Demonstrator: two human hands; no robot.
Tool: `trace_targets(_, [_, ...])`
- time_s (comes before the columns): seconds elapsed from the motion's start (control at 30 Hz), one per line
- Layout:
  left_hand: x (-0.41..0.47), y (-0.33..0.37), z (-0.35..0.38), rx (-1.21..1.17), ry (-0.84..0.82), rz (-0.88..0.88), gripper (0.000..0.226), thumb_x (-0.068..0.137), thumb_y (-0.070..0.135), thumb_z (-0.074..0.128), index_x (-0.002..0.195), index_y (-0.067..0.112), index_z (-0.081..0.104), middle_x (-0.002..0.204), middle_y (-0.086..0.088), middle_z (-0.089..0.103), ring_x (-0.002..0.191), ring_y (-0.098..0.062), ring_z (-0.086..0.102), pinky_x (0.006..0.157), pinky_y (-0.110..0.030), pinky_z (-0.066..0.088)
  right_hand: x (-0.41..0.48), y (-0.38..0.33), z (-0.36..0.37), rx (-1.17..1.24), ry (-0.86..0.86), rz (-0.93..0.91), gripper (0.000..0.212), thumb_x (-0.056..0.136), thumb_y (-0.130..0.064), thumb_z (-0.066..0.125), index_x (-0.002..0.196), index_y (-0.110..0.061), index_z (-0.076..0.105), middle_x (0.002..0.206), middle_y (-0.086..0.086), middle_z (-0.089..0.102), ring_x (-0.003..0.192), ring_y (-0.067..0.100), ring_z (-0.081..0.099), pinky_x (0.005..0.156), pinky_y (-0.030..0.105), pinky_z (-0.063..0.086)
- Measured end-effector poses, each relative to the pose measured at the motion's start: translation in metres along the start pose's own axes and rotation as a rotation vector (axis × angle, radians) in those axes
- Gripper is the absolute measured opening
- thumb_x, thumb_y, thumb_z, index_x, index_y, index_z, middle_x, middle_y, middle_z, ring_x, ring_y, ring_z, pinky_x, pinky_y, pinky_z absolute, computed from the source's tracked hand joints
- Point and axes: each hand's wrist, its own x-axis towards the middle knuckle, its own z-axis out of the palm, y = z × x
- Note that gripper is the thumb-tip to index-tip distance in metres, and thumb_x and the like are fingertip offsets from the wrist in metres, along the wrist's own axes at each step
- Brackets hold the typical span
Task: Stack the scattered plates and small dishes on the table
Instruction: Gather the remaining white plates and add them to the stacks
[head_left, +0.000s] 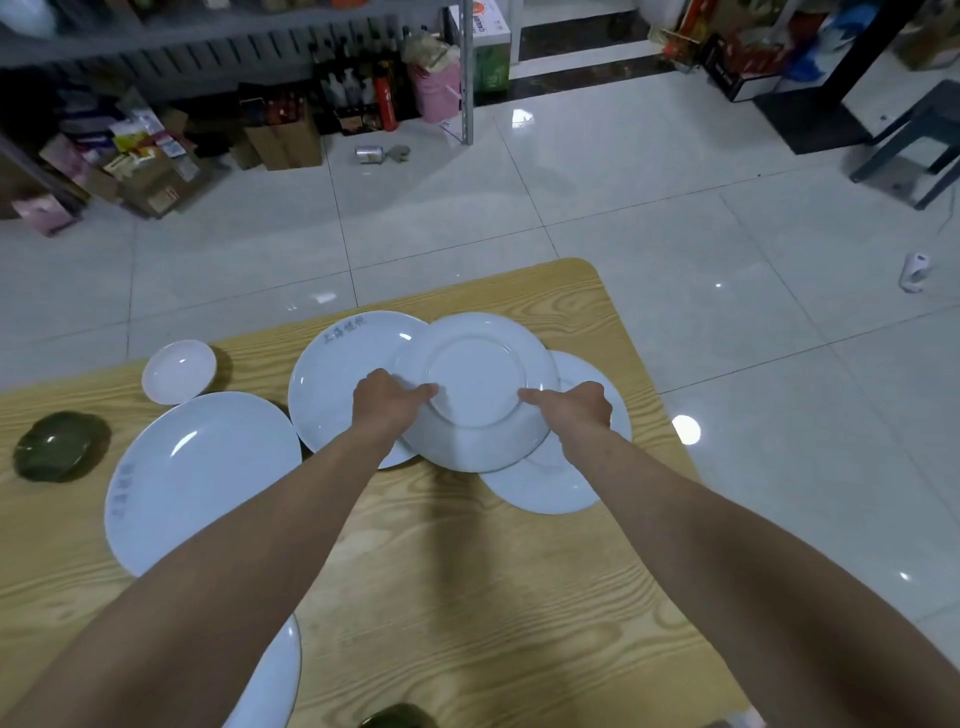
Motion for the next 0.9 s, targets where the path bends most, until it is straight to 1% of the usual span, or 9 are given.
trace_targets(0.13, [0.007, -0.003, 0.000, 0.019, 0.005, -0.018, 0.049, 0.072, 0.037, 0.085, 0.099, 0.003, 0.062, 0.099, -0.005, 0.059, 0.100, -0.026, 0.058, 0.080, -0.037, 0.050, 0.004, -0.003, 0.001, 0.058, -0.009, 0.032, 0.057, 0.066, -0.033, 0.090, 0.103, -0.003, 0.059, 0.096, 0.006, 0.062, 0.090, 0.024, 0.059, 0.073, 0.034, 0.048])
trace_targets(0.27, [0.013, -0.004, -0.002, 0.015, -0.006, -0.035, 0.054, 0.066, 0.039, 0.089, 0.098, 0.002, 0.064, 0.098, -0.006, 0.063, 0.096, -0.025, 0.060, 0.078, -0.037, 0.053, 0.001, -0.006, 0.001, 0.068, -0.028, 0.045, 0.062, 0.063, -0.039, 0.092, 0.102, -0.006, 0.056, 0.089, 0.002, 0.058, 0.089, 0.023, 0.057, 0.072, 0.034, 0.045])
trace_targets(0.4, [0.007, -0.002, -0.006, -0.002, 0.009, -0.037, 0.046, 0.065, 0.040, 0.089, 0.075, 0.014, 0.052, 0.076, 0.003, 0.050, 0.082, -0.021, 0.053, 0.086, -0.044, 0.053, -0.003, -0.007, -0.001, 0.147, -0.014, 0.059, 0.060, 0.061, -0.037, 0.093, 0.099, -0.008, 0.055, 0.085, 0.000, 0.057, 0.087, 0.023, 0.057, 0.076, 0.035, 0.047])
trace_targets(0.47, [0.004, 0.000, -0.009, -0.016, 0.020, -0.019, 0.050, 0.064, 0.040, 0.090, 0.071, 0.018, 0.046, 0.074, 0.003, 0.048, 0.080, -0.020, 0.052, 0.086, -0.046, 0.053, -0.006, -0.007, -0.003, 0.173, -0.004, 0.052, 0.054, 0.061, -0.036, 0.093, 0.091, -0.010, 0.056, 0.084, -0.001, 0.058, 0.086, 0.023, 0.059, 0.077, 0.035, 0.048])
trace_targets(0.53, [-0.001, 0.005, -0.013, -0.040, 0.027, 0.009, 0.050, 0.063, 0.040, 0.091, 0.073, 0.019, 0.046, 0.079, 0.003, 0.050, 0.085, -0.021, 0.054, 0.087, -0.046, 0.053, -0.010, -0.012, -0.006, 0.202, 0.006, 0.035, 0.050, 0.061, -0.034, 0.093, 0.082, -0.014, 0.053, 0.084, -0.001, 0.058, 0.082, 0.021, 0.058, 0.077, 0.035, 0.048])
trace_targets(0.63, [-0.006, 0.013, -0.020, -0.080, 0.044, 0.058, 0.058, 0.061, 0.042, 0.091, 0.098, 0.013, 0.057, 0.103, -0.003, 0.060, 0.099, -0.024, 0.058, 0.089, -0.046, 0.053, -0.019, -0.020, -0.010, 0.239, 0.038, -0.031, 0.051, 0.061, -0.035, 0.091, 0.094, -0.011, 0.060, 0.090, 0.000, 0.063, 0.078, 0.017, 0.059, 0.073, 0.032, 0.047])
trace_targets(0.7, [-0.015, 0.018, -0.025, -0.129, 0.065, 0.080, 0.072, 0.061, 0.040, 0.092, 0.117, 0.011, 0.057, 0.114, -0.004, 0.060, 0.104, -0.024, 0.058, 0.086, -0.040, 0.052, -0.031, -0.025, -0.014, 0.252, 0.062, -0.095, 0.044, 0.065, -0.034, 0.089, 0.093, -0.014, 0.061, 0.092, 0.000, 0.066, 0.076, 0.017, 0.060, 0.071, 0.031, 0.048])
trace_targets(0.77, [-0.023, 0.023, -0.028, -0.180, 0.081, 0.098, 0.074, 0.063, 0.036, 0.092, 0.123, 0.011, 0.057, 0.115, -0.003, 0.061, 0.103, -0.022, 0.058, 0.078, -0.033, 0.047, -0.041, -0.030, -0.016, 0.272, 0.094, -0.158, 0.038, 0.069, -0.032, 0.086, 0.087, -0.019, 0.056, 0.093, -0.003, 0.064, 0.078, 0.018, 0.060, 0.073, 0.032, 0.049])
trace_targets(0.9, [-0.043, 0.026, -0.040, -0.299, 0.109, 0.137, 0.063, 0.065, 0.024, 0.091, 0.119, 0.013, 0.060, 0.109, 0.000, 0.062, 0.101, -0.020, 0.058, 0.081, -0.031, 0.045, -0.065, -0.036, -0.018, 0.310, 0.137, -0.268, 0.064, 0.069, -0.032, 0.086, 0.125, -0.023, 0.057, 0.111, -0.008, 0.062, 0.094, 0.016, 0.057, 0.079, 0.029, 0.045])
